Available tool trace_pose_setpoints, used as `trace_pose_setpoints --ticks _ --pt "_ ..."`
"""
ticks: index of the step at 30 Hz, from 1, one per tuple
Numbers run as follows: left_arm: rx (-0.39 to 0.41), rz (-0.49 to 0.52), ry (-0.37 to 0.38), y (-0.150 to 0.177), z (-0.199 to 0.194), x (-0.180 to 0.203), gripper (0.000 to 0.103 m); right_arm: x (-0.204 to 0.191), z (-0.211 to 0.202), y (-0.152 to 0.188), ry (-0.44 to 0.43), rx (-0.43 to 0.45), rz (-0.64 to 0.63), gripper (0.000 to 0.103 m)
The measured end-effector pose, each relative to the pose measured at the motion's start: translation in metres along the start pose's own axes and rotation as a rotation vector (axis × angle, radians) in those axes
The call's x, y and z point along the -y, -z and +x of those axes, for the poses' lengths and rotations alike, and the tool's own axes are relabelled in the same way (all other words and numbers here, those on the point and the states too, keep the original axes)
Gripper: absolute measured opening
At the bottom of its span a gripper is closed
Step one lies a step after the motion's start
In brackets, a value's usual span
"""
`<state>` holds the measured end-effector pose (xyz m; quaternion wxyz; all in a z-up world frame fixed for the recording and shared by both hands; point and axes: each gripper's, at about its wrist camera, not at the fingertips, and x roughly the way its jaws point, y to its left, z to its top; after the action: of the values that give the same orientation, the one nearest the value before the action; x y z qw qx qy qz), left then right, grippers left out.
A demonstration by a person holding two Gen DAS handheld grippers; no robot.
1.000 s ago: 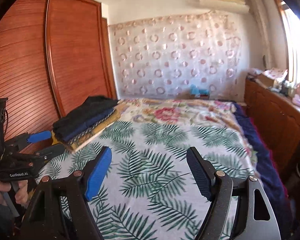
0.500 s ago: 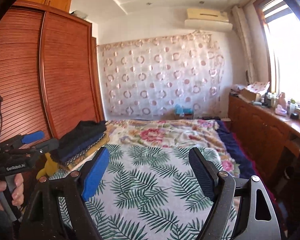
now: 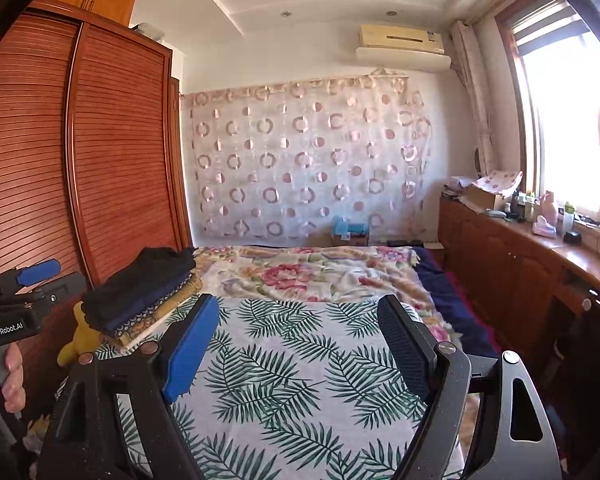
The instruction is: Fold small clothes
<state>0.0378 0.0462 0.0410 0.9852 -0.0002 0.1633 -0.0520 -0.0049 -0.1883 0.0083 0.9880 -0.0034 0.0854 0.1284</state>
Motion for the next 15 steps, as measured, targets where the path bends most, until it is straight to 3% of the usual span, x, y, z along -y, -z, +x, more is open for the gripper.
trace_pose_setpoints --ticks 15 --pt "-0.003 -0.001 0.000 0.001 0.000 0.000 0.084 0.011 0.001 -0.002 -0.002 -0.005 0.003 0.083"
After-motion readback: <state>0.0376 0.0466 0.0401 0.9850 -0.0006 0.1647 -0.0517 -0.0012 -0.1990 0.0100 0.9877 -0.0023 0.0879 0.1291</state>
